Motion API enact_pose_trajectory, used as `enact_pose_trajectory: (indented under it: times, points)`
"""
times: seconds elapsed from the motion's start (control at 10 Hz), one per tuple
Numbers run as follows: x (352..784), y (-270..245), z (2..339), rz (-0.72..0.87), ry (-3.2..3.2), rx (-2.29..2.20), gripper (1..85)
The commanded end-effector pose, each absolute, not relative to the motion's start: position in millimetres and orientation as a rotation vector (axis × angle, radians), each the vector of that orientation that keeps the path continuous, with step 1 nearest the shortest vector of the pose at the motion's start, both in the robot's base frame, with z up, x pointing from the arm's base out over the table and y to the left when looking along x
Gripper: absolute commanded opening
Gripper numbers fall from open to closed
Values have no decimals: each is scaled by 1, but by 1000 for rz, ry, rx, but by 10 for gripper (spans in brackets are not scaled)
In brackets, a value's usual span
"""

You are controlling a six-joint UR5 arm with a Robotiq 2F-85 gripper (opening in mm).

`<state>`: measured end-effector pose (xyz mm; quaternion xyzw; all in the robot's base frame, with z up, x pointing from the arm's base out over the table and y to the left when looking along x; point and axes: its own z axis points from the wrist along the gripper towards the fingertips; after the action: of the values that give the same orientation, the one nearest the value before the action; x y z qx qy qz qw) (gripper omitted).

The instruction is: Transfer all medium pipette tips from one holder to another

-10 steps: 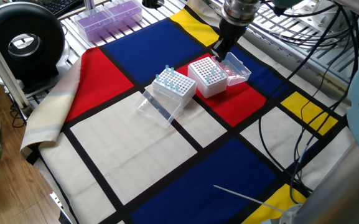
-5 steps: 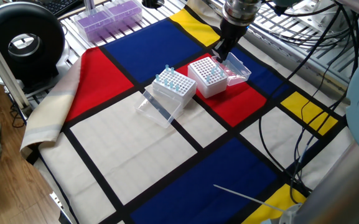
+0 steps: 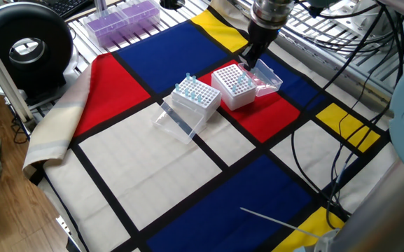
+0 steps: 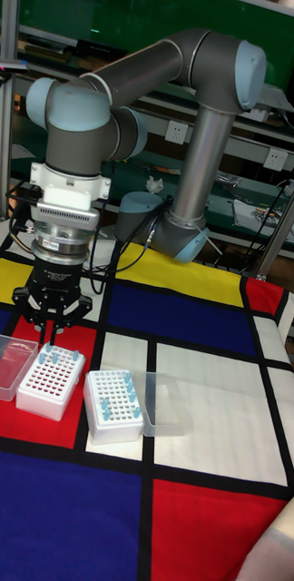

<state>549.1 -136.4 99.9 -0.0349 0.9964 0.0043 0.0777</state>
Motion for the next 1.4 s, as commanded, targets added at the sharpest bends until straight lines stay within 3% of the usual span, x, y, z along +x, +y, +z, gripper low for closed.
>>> enact_pose_trajectory:
  times: [0.0, 0.8, 1.3]
  points:
    - [560, -109, 112, 29, 2981, 1, 207]
    - [579, -17, 121, 84, 2970, 146, 173]
    - [586, 14, 111, 144, 2945, 147, 227]
